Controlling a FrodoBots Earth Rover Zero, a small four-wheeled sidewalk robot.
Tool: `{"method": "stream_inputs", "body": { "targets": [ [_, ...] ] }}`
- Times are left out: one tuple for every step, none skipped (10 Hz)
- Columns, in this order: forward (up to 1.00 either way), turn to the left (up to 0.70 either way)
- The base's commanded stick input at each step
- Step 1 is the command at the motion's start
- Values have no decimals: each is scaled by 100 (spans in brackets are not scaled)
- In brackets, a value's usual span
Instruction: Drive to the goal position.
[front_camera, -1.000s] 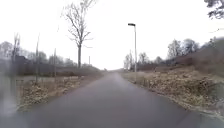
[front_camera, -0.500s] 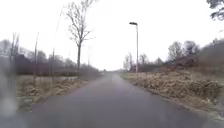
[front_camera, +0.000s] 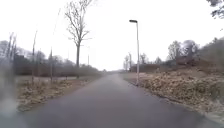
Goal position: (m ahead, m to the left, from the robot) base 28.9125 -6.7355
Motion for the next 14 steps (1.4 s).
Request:
{"method": "stream_inputs", "body": {
  "targets": [
    [70, 0],
    [70, 0],
    [70, 0],
    [70, 0],
    [70, 0],
    [70, 0],
    [70, 0],
    [70, 0],
    [70, 0],
    [70, 21],
    [70, 35],
    [70, 35],
    [70, 11],
    [70, 0]
  ]
}}
